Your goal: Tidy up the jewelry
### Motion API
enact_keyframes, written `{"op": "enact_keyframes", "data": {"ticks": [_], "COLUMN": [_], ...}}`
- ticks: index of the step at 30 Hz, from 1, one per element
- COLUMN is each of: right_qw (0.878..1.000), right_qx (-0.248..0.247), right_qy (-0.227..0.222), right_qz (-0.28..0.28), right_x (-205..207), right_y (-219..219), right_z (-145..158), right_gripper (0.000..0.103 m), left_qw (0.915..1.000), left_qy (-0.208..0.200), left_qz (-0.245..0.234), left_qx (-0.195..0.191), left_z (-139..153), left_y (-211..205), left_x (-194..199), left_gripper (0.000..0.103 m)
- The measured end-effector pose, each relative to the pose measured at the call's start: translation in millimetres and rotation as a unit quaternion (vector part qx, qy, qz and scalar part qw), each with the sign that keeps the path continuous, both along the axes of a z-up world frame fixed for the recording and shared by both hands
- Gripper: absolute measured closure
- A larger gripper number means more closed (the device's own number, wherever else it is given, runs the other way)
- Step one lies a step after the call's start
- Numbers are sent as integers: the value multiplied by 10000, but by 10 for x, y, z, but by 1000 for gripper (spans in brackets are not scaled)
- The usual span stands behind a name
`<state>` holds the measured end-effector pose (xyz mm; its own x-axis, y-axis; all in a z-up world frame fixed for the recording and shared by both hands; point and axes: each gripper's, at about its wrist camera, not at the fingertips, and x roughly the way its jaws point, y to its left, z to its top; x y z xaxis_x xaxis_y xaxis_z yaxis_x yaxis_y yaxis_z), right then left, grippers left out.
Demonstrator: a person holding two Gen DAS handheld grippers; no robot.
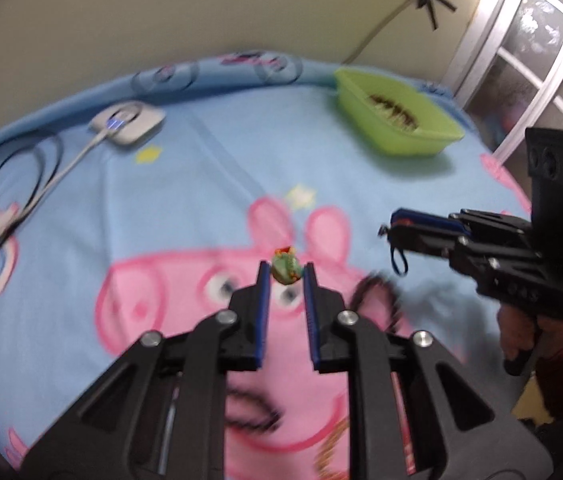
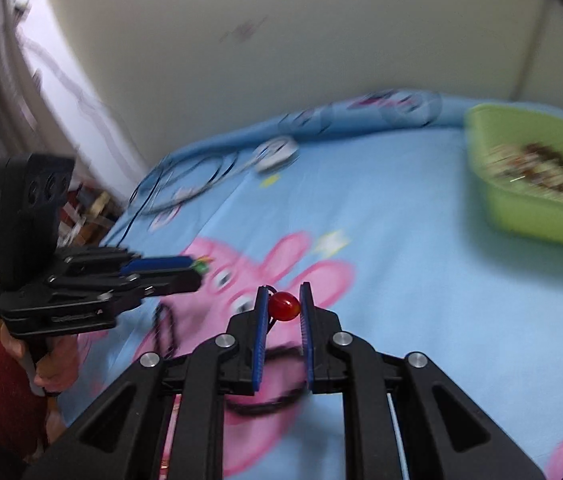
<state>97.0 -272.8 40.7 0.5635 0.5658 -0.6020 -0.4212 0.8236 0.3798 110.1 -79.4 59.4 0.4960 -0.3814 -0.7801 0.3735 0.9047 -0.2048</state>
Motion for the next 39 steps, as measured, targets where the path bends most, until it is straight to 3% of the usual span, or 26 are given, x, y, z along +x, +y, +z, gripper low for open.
{"op": "enact_keyframes", "data": {"ticks": [5, 11, 19, 21, 23, 27, 32, 39], "right_qw": [9966, 9902, 9837, 9813, 9787, 9774, 9859, 9982], "right_qx": [187, 257, 154, 47, 27, 132, 384, 198], "right_qy": [-275, -276, 232, 270, 253, -44, -397, 32], "right_qz": [-756, -1343, -1779, -1907, -2036, -2109, -1578, -564], "right_x": [199, 695, 1351, 1420, 1434, 1203, 583, -210], "right_y": [-716, -1389, -1702, -1732, -1728, -1659, -1313, -534], "right_z": [279, 506, 226, 167, 153, 283, 455, -3], "right_gripper": [103, 103, 103, 102, 97, 96, 96, 96], "left_qw": [9990, 9976, 9978, 9979, 9984, 9993, 9996, 9955], "left_qy": [-189, -159, 261, 462, 473, 292, -226, -324], "left_qz": [-374, -653, -602, -452, -305, -207, -111, 849], "left_qx": [155, -143, -13, 67, 39, -125, -163, 283], "left_z": [245, 501, 217, 113, 100, 283, 571, 350], "left_y": [-670, -1403, -1997, -2018, -1953, -1729, -1117, 113], "left_x": [422, 1149, 1881, 1989, 2025, 1900, 1262, 225], "left_gripper": [88, 87, 87, 74, 71, 70, 70, 69]}}
